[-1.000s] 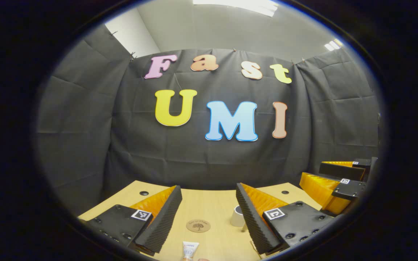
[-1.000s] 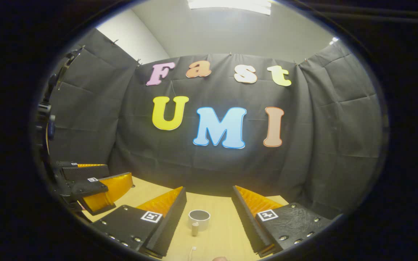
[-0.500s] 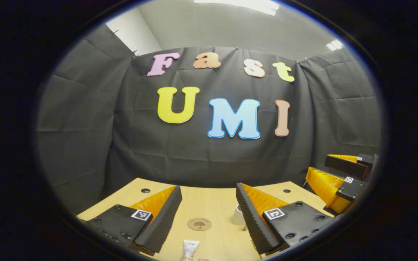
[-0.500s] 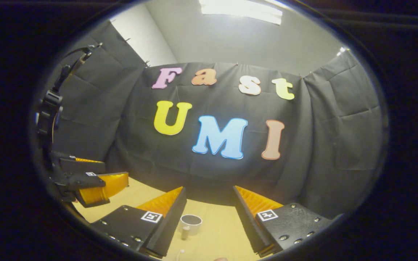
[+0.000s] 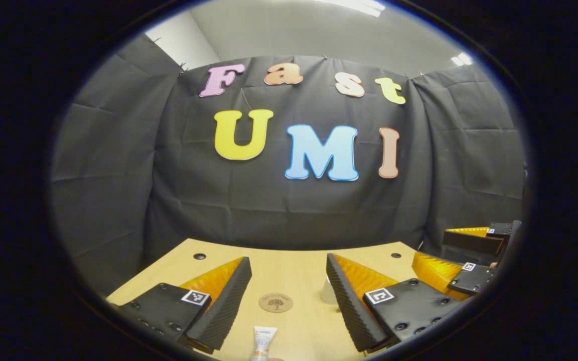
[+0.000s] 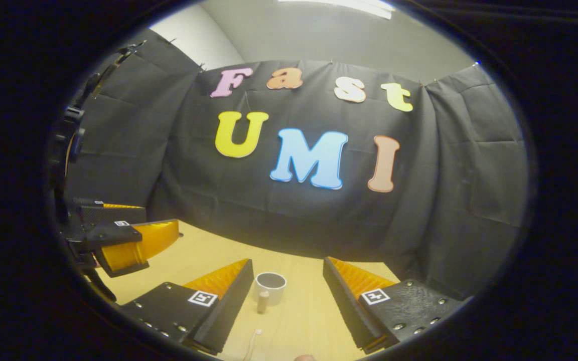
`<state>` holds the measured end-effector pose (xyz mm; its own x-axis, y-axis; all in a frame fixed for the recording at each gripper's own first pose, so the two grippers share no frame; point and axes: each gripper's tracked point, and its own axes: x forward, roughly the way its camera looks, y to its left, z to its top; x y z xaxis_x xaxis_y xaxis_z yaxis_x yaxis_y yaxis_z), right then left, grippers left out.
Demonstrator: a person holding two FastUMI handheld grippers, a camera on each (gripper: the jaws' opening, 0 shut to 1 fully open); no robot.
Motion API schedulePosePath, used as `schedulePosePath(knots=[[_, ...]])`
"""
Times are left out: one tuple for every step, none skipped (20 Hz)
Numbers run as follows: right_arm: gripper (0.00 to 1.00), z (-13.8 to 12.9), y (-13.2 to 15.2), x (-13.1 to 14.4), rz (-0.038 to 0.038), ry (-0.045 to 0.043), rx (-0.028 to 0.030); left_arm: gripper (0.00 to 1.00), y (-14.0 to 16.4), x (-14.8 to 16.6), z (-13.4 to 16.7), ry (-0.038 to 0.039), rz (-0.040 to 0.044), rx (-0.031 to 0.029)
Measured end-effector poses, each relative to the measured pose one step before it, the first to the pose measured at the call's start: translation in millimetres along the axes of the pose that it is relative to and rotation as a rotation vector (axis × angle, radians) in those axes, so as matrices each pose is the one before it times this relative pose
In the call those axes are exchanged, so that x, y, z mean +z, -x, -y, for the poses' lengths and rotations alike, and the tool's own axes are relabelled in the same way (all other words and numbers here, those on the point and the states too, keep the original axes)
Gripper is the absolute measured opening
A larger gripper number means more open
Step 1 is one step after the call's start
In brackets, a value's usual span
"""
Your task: Put the toothbrush and toothpaste on the desktop into the cup, then pick up the cup and place it on the coaster on the desktop.
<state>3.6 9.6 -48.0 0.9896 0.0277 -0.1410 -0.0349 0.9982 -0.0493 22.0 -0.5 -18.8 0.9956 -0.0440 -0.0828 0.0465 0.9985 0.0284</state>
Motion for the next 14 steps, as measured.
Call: schedulePosePath(knots=[[0.88, -3.94, -0.71, -8.24, -0.03152, -0.01348, 0.00987, 0.96, -0.94, -8.06, -1.98, -0.00089, -0.02549, -0.00082], [0.88, -2.89, -2.28, -10.24, -0.03641, -0.0144, 0.00732, 0.96, -1.57, -9.54, -2.05, 0.00307, -0.02805, -0.00292], [0.88, -3.62, -2.62, -11.18, -0.04552, -0.01317, 0.01082, 0.96, -1.74, -10.18, -2.47, 0.00453, -0.03173, 0.00062], [0.88, -4.08, -4.47, -12.19, -0.04301, -0.01321, 0.01117, 0.96, -3.22, -10.32, -1.71, 0.00408, -0.03415, -0.00065], [0.88, -3.75, -2.77, -9.06, -0.03823, -0.01126, 0.0133, 0.96, -3.02, -11.05, -1.68, 0.00446, -0.03832, 0.00114], [0.88, -2.52, -2.7, -9.1, -0.03117, -0.00665, 0.00539, 0.96, -3.98, -12.05, -2.5, 0.00439, -0.03841, 0.00071], [0.88, -1.34, -3.95, -7.54, -0.02905, -0.00344, 0.005, 0.94, -4.74, -10.88, -1.65, 0.00323, -0.03977, -0.00038], [0.89, -2.43, -3.89, -9.57, -0.03164, -0.00252, 0.00566, 0.96, -5.52, -10.52, -1.4, 0.00146, -0.03509, -0.00337], [0.88, -1.62, -4.18, -7.46, -0.02929, -0.00494, 0.00301, 0.96, -4.94, -11.11, -1.5, -0.00471, -0.04062, -0.00005], [0.88, -1.52, -3.17, -8.63, -0.03047, -0.00605, 0.00394, 0.99, -4.91, -10.19, -1.45, -0.00627, -0.033, -0.00003], [0.89, -1.8, -3.39, -5.8, -0.02804, -0.00779, 0.00507, 0.94, -4.44, -10.74, -2.18, -0.006, -0.03297, 0.00434], [0.89, -0.26, -4.26, -8.01, -0.02939, -0.00735, 0.0019, 0.94, -4.84, -9.58, -1.49, -0.00034, -0.02833, -0.00172], [0.89, 0.34, -4.01, -6.0, -0.02736, -0.00791, 0.00138, 0.99, -2.71, -7.2, -1.79, 0.00462, -0.02424, -0.00068], [0.89, -0.37, -3.47, -6.73, -0.02579, -0.00953, 0.00299, 0.96, -3.98, -5.9, -2.34, 0.00399, -0.02263, 0.00217]])
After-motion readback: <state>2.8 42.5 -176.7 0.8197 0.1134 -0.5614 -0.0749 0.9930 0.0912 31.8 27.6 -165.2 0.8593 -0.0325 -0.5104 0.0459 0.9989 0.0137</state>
